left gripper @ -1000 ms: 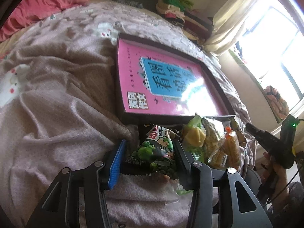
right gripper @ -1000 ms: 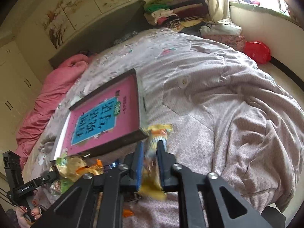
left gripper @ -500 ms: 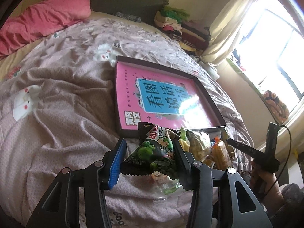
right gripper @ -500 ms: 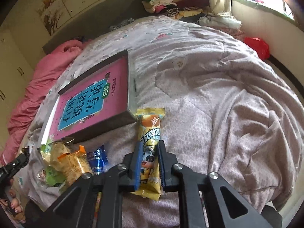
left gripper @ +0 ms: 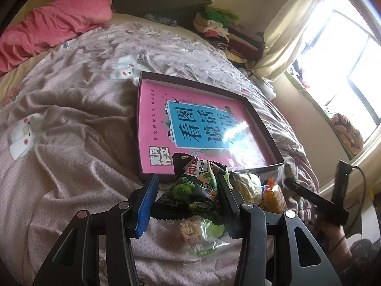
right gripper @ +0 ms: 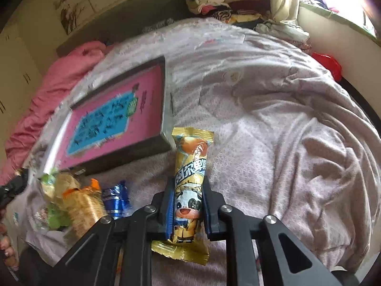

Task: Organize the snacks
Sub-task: 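Carry yellow bar with right gripper while left carries green bag over pink tray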

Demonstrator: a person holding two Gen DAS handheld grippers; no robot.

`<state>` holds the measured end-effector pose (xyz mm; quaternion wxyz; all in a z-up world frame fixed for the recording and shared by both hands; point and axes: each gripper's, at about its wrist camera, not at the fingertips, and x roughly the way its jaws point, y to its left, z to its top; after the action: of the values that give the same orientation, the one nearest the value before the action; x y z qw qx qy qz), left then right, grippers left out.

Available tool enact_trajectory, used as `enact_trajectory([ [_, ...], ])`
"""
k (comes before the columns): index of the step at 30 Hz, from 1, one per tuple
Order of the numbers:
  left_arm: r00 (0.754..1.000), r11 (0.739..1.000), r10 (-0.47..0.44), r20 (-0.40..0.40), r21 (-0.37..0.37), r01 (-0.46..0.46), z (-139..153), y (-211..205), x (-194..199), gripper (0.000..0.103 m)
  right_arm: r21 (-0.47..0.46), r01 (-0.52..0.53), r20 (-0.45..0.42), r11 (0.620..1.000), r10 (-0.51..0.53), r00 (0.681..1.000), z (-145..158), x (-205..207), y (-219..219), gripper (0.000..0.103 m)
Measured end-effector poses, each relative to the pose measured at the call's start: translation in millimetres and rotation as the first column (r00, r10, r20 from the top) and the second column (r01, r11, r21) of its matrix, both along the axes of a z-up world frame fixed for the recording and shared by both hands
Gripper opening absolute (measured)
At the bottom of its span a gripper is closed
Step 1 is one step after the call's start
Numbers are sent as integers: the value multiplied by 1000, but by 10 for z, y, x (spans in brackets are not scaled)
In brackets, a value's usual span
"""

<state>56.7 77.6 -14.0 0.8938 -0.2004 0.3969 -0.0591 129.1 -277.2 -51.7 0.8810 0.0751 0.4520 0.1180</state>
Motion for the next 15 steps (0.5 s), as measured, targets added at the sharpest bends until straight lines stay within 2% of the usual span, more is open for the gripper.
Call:
enact_trajectory([
  [7,1000,1000,16,10,14,-16,77,-19,79,50,51,46,111,998,-51,992,381,-107,-201,20],
  [15,999,999,37,37,35,-38,251,-52,315,50,47,-26,195,999,16,981,708,29,89,20],
])
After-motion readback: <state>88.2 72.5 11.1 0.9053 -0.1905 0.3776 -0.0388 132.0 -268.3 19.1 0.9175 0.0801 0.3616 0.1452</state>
